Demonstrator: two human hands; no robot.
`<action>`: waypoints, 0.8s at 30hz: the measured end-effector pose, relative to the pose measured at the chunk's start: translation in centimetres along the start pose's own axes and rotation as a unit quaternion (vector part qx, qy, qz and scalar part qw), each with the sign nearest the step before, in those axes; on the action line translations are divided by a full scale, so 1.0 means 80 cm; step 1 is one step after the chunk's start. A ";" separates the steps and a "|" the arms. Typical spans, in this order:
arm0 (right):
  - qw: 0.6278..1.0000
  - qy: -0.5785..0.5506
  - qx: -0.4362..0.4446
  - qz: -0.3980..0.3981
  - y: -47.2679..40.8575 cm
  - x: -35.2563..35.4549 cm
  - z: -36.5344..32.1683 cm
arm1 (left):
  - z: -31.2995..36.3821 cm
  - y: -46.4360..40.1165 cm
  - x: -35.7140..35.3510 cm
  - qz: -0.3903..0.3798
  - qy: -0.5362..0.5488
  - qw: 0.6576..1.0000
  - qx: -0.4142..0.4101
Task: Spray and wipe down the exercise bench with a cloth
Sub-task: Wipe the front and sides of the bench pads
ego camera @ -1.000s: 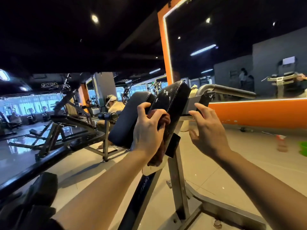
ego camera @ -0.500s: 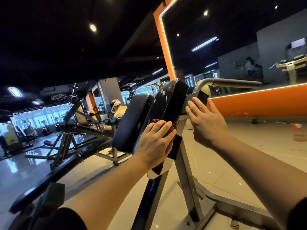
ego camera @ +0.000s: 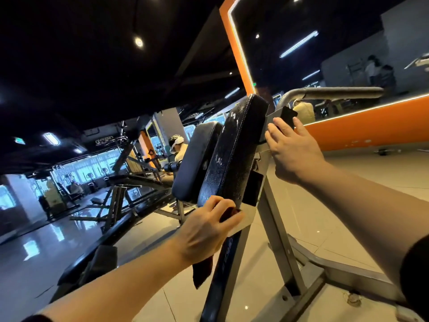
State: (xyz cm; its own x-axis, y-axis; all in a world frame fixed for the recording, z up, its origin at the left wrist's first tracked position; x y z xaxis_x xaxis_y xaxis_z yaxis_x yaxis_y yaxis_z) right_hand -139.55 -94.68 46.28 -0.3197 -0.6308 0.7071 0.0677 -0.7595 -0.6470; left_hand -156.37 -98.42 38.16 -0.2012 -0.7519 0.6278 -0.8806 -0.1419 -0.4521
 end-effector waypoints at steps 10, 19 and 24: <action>1.000 0.003 0.012 -0.014 0.002 0.004 0.003 | -0.031 -0.115 0.009 0.020 -0.031 0.999 0.022; 1.000 -0.009 0.013 0.007 0.002 0.000 0.001 | 0.027 -0.014 -0.024 -0.031 -0.071 0.987 -0.140; 1.000 -0.010 0.014 0.016 0.003 0.002 -0.001 | -0.017 -0.066 0.016 0.087 -0.028 0.996 0.001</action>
State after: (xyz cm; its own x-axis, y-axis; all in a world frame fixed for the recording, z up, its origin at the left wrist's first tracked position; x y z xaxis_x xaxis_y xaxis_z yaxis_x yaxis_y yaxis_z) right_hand -139.68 -94.94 46.17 -0.2981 -0.6580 0.6915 0.1041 -0.7425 -0.6617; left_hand -152.59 -97.77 42.21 -0.3269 -0.7997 0.5035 -0.8332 -0.0075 -0.5529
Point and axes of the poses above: each hand's wrist, its own y-axis away from the middle knuckle, its own x-axis out of the back of the hand, z = x × y, the point moved 10 cm from there along -y, towards the middle knuckle, and after that the axes turned 5 degrees about x, right-handed, at the moved point
